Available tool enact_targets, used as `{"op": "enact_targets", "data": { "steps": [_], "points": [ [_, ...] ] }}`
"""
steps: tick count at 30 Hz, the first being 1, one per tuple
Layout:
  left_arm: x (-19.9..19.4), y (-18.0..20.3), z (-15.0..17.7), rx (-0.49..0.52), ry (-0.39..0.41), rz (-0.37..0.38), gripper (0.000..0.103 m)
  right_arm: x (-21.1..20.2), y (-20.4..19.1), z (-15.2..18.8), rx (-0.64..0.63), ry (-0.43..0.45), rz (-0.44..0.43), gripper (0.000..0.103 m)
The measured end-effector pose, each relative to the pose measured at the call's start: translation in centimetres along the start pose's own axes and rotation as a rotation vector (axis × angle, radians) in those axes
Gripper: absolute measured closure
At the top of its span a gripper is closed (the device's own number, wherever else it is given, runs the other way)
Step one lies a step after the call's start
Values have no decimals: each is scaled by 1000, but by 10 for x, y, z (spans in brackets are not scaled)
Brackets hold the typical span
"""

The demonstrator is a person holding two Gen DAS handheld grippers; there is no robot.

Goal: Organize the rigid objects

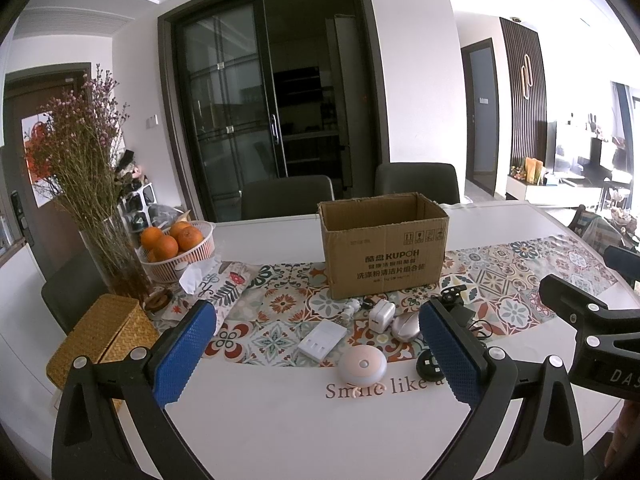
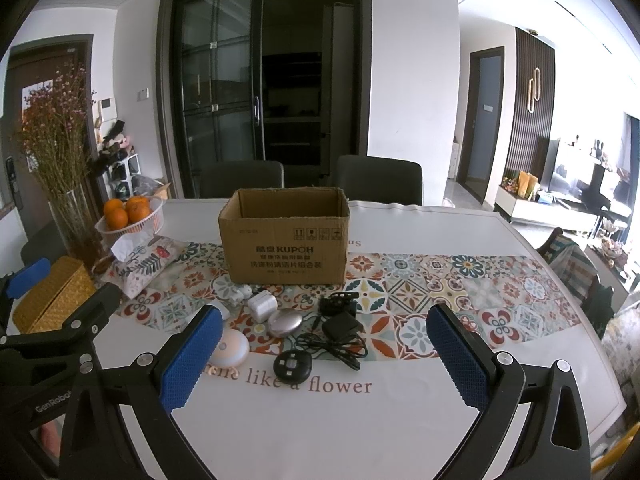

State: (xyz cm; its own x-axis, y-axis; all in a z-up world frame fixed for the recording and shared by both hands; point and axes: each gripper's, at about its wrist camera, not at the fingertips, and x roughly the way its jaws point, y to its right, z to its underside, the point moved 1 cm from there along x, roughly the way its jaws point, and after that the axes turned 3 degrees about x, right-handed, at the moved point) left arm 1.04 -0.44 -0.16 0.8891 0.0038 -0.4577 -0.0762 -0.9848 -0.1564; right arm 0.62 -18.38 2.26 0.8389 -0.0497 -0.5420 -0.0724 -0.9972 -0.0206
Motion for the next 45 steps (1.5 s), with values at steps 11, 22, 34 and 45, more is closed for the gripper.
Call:
{"op": "enact_targets", "data": {
  "steps": [11,22,34,45],
  "points": [
    [2,3,2,0,-8,10,0,1,0,0,1,-2,-1,0],
    [32,4,13,11,-110,81,0,25,-4,7,-1,-62,-6,0],
    [82,3,29,59,-201,98,0,76,-9,21,18,-153,-3,0],
    [137,10,52,87,-314,170,0,129,-8,43,51,-279,22,3]
  ]
}}
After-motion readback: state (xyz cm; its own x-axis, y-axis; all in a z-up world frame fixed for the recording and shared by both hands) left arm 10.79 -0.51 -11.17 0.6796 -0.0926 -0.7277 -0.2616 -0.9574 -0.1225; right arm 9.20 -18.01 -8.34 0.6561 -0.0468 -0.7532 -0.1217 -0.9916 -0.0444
